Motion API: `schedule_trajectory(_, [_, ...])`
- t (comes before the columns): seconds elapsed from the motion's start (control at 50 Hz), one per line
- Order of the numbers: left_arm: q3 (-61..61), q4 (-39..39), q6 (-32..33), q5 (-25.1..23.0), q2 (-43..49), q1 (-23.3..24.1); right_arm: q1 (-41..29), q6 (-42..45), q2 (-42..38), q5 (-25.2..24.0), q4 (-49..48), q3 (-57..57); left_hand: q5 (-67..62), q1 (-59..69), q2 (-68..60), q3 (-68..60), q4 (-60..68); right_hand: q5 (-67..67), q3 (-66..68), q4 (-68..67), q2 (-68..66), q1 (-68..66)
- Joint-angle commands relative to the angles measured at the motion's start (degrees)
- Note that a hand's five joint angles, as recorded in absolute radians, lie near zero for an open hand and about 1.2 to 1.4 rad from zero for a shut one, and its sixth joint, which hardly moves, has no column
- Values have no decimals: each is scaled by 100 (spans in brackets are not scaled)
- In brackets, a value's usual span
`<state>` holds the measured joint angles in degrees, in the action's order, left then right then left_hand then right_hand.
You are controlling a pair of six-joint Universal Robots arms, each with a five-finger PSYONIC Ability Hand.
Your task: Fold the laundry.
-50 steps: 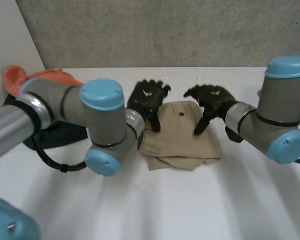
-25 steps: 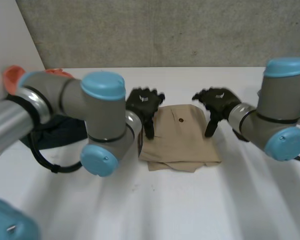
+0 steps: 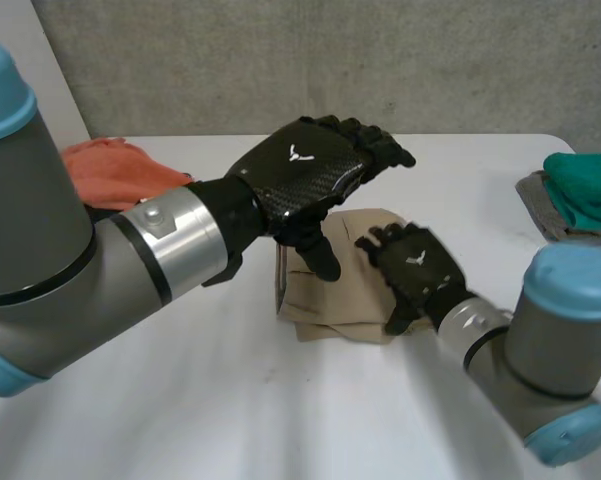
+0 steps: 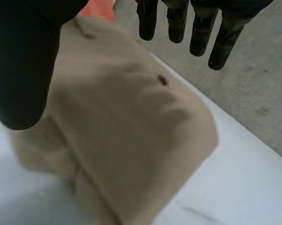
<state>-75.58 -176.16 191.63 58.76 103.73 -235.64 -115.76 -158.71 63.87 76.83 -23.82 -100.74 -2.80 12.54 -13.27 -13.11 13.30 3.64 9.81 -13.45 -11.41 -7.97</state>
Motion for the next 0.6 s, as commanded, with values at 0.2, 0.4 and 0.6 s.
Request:
schedule_trajectory(0.2, [-141, -6, -56, 13, -2, 9, -184, 542, -1236, 87, -598, 810, -61, 87, -14, -30, 11, 634, 1017, -653, -857, -1202])
schedule_trajectory(0.4, [-150, -6, -64, 22, -28, 0, -166, 402, -1605, 43, -527, 1689, -61, 87, -14, -30, 11, 4923, 5307, -4942, -5147, -5491])
schedule_trajectory(0.6, [-255, -6, -64, 22, -142, -17, -131, 384, -1922, -1, -413, 2532, -61, 87, -14, -30, 11, 6636, 7019, -6655, -6859, -7203])
